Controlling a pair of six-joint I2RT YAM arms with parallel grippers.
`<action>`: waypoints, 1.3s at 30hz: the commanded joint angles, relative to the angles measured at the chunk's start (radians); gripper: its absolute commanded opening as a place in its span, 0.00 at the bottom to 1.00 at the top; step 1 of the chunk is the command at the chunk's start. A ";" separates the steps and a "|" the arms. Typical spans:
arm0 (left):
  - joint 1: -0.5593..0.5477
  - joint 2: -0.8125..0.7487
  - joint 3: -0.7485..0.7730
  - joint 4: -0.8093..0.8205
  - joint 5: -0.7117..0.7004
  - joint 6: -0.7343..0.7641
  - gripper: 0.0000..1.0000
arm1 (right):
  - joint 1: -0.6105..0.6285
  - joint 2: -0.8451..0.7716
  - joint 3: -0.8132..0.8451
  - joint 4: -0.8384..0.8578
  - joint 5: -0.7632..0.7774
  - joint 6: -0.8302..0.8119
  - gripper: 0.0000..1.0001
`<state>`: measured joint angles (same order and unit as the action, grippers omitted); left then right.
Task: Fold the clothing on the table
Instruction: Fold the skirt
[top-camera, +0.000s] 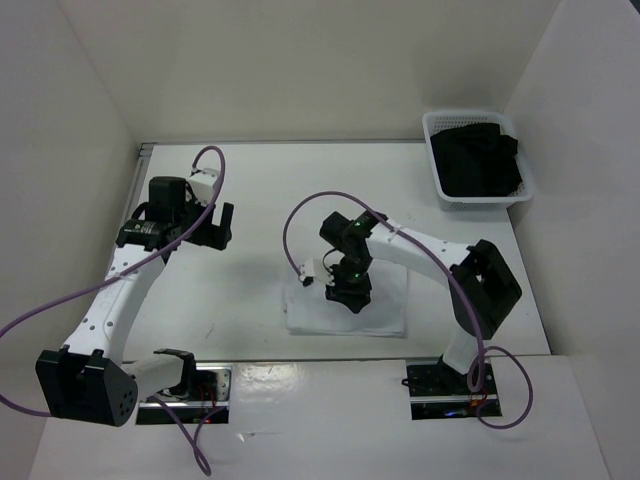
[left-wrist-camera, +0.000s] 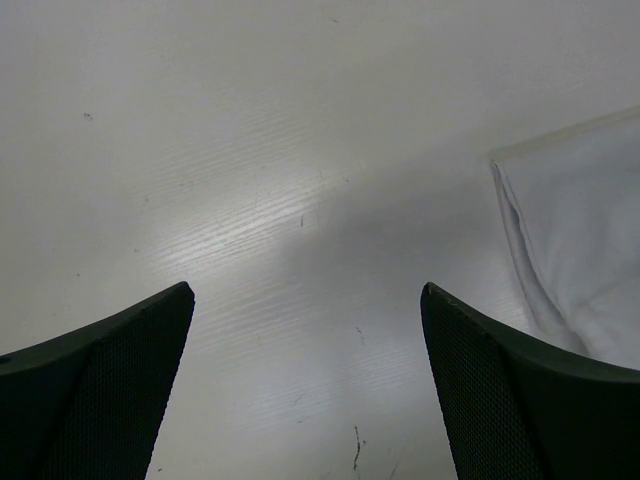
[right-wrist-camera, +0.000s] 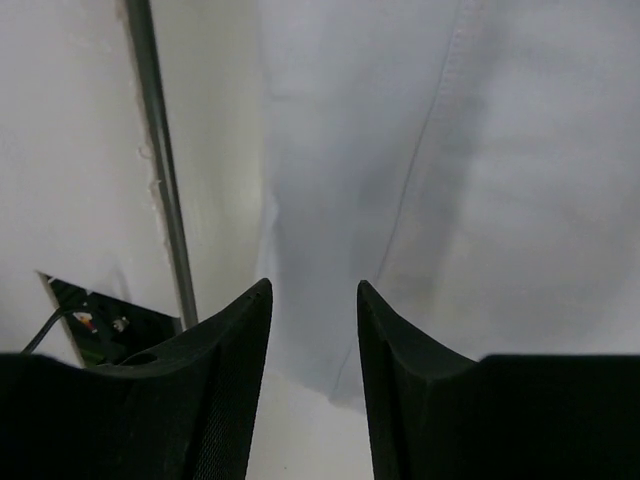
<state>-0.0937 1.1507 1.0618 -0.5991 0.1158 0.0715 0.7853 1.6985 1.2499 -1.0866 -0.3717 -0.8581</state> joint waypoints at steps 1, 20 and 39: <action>0.005 -0.002 0.000 0.015 0.018 -0.009 1.00 | 0.028 0.000 -0.001 -0.094 -0.074 -0.030 0.45; 0.005 0.020 -0.010 0.005 -0.041 -0.021 1.00 | -0.162 -0.106 -0.017 0.330 0.165 0.365 0.81; 0.005 0.058 -0.010 0.005 -0.102 -0.039 1.00 | -0.043 0.050 -0.013 0.224 0.315 0.608 0.99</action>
<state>-0.0937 1.2068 1.0599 -0.5999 0.0292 0.0475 0.7433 1.7317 1.2564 -0.8639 -0.1139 -0.3088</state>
